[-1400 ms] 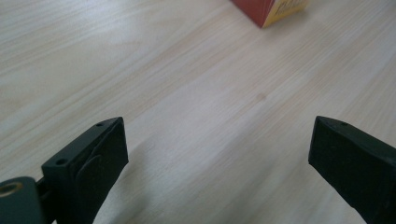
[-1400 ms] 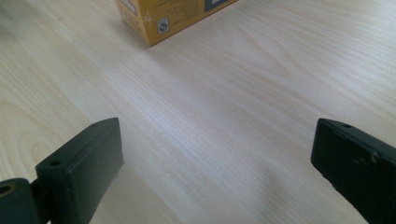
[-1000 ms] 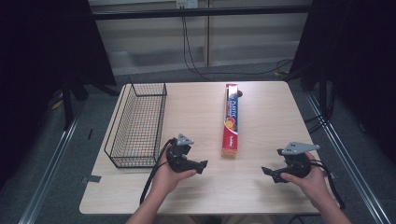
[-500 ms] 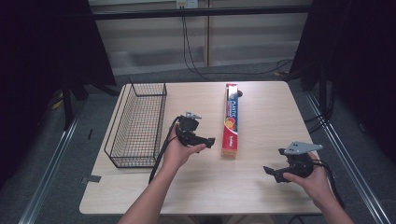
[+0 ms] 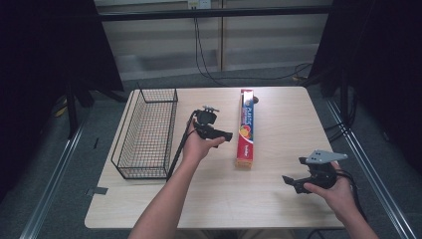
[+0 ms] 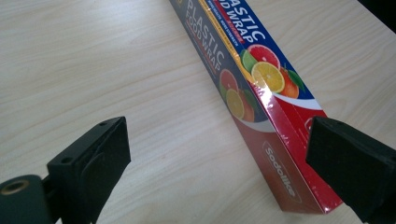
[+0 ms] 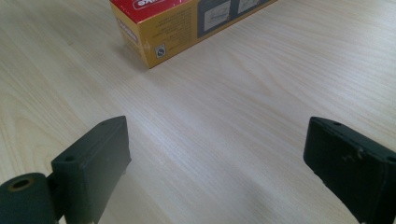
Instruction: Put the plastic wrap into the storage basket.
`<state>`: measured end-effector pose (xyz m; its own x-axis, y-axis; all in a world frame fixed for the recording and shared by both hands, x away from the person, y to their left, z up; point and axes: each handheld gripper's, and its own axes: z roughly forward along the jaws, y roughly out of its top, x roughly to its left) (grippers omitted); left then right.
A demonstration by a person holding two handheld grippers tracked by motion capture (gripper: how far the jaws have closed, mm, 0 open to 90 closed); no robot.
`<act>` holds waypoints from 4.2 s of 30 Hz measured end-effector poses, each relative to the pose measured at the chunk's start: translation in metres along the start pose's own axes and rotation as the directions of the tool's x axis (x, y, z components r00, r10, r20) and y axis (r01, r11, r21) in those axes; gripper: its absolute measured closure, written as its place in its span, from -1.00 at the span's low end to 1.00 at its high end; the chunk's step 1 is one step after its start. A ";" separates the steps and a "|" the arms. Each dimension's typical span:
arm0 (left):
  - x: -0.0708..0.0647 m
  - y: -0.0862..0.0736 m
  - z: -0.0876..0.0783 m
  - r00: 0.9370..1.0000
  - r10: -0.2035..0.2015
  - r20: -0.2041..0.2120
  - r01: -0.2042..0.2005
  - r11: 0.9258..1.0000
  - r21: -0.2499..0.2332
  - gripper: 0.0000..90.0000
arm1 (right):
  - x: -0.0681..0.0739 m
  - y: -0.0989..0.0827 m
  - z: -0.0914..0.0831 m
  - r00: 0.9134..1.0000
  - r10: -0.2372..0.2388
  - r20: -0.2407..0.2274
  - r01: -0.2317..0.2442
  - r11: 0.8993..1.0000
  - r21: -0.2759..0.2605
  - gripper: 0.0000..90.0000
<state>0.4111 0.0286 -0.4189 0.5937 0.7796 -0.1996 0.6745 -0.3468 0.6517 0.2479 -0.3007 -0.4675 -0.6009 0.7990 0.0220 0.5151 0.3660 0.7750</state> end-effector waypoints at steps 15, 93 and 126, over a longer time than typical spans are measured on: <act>-0.008 0.021 0.025 0.999 -0.052 0.014 0.052 0.998 0.034 -0.86 | 0.000 0.001 -0.001 1.000 -0.001 -0.004 0.001 1.000 -0.013 -0.84; -0.042 0.039 0.098 0.990 -0.137 -0.025 0.140 0.970 0.197 -0.25 | -0.005 0.000 -0.005 0.999 0.017 -0.027 -0.018 0.999 -0.029 -0.80; -0.022 0.015 0.049 0.996 -0.040 -0.078 0.063 0.948 0.313 -0.16 | -0.005 0.005 -0.001 1.000 0.004 -0.028 -0.005 0.999 -0.034 -0.80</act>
<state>0.4297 -0.0196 -0.4410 0.5299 0.8313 -0.1678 0.8139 -0.4430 0.3760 0.2525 -0.3033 -0.4627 -0.6159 0.7867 0.0432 0.4971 0.3455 0.7960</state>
